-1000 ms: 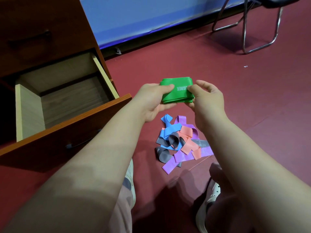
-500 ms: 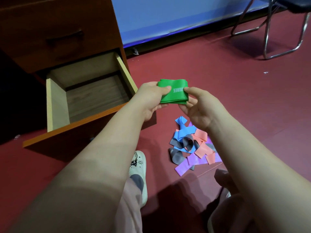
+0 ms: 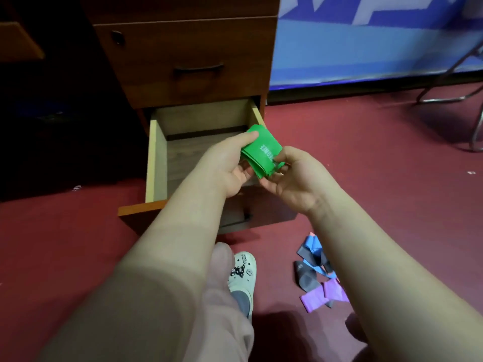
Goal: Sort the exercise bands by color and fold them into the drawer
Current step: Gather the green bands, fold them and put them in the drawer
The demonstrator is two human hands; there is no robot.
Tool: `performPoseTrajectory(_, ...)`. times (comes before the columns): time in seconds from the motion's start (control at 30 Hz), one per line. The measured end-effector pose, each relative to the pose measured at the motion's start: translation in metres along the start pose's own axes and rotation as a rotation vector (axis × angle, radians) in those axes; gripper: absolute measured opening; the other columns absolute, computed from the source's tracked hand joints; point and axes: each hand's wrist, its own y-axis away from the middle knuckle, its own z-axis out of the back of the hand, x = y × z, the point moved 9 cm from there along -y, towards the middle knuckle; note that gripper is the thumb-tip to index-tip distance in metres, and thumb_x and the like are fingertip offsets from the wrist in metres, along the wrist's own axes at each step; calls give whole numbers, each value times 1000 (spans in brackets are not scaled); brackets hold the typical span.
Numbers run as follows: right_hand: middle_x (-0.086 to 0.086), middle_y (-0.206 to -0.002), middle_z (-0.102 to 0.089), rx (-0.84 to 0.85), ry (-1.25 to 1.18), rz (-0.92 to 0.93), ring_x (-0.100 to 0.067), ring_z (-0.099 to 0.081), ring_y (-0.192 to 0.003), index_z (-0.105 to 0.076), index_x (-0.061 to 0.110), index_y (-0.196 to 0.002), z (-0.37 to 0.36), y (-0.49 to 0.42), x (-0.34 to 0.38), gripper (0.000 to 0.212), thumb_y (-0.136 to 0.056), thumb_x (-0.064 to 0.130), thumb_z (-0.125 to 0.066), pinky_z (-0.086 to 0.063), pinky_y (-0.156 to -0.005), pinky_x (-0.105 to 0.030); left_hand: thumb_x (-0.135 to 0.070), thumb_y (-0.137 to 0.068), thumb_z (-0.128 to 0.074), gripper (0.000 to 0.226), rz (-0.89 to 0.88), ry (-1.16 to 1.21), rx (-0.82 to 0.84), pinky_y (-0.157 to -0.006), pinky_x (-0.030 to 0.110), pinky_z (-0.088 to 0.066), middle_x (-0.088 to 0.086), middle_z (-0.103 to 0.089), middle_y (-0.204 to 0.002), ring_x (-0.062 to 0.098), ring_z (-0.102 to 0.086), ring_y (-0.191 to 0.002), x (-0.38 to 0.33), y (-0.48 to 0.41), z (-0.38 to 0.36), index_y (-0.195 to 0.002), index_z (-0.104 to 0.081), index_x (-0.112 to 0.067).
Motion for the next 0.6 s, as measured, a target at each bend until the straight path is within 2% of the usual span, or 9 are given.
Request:
performPoseTrajectory(0.1, -10, -94, -60, 7, 61, 6, -18, -66, -70, -56, 6, -106, -31, -28, -8, 23, -85, 3, -46, -55, -65, -28, -15, -90, -63, 36, 13, 198, -17, -101, 36, -49, 13, -68, -115, 25, -64, -111, -14, -14, 32, -125, -59, -6)
performPoseTrajectory(0.13, -10, -93, -61, 3, 91, 7, -19, -65, -73, -57, 7, -101, -38, -36, -11, 19, -86, 3, -47, -54, -67, -29, -13, -90, -62, 38, 19, 223, -20, -100, 36, -49, 13, -68, -114, 24, -65, -109, -18, -19, 42, -127, -57, -6)
performPoseTrajectory(0.2, -10, -88, -63, -12, 168, -14, -19, -65, -74, -60, 8, -96, -53, -56, -21, 15, -86, 3, -49, -52, -70, -30, -9, -90, -61, 37, 28, 212, -59, -85, 31, -53, 10, -69, -104, 20, -67, -96, -21, -30, 68, -127, -56, -7)
performPoseTrajectory(0.27, -8, -87, -64, -26, 250, -40, -19, -65, -76, -61, 9, -96, -61, -75, -34, 16, -85, 4, -50, -52, -72, -31, -6, -91, -60, 39, 35, 211, -105, -74, 28, -52, 10, -69, -102, 18, -67, -90, -22, -41, 89, -129, -54, -7)
performPoseTrajectory(0.37, -6, -88, -63, -51, 350, -82, -19, -64, -80, -60, 13, -95, -67, -104, -54, 15, -84, 6, -52, -48, -76, -33, -3, -93, -57, 41, 30, 247, -166, -77, 30, -54, 13, -67, -109, 21, -66, -93, -21, -63, 117, -133, -49, -5)
performPoseTrajectory(0.43, -5, -90, -63, -53, 412, -110, -19, -64, -82, -60, 15, -92, -72, -123, -65, 14, -83, 7, -52, -48, -75, -32, -4, -94, -56, 41, 45, 219, -203, -79, 30, -53, 12, -68, -106, 21, -66, -96, -19, -79, 132, -134, -49, -5)
performPoseTrajectory(0.53, -6, -85, -62, -47, 476, -165, -19, -62, -75, -57, 14, -86, -77, -148, -75, 12, -82, 6, -50, -47, -71, -30, -6, -96, -52, 38, 93, 133, -224, -85, 36, -48, 8, -67, -102, 22, -63, -111, -17, -104, 144, -134, -49, -9)
performPoseTrajectory(0.6, -5, -80, -61, -46, 490, -202, -19, -62, -70, -56, 14, -84, -80, -165, -80, 10, -84, 7, -48, -46, -68, -30, -8, -98, -50, 36, 126, 39, -235, -88, 41, -47, 9, -66, -113, 24, -61, -117, -19, -121, 151, -134, -48, -11)
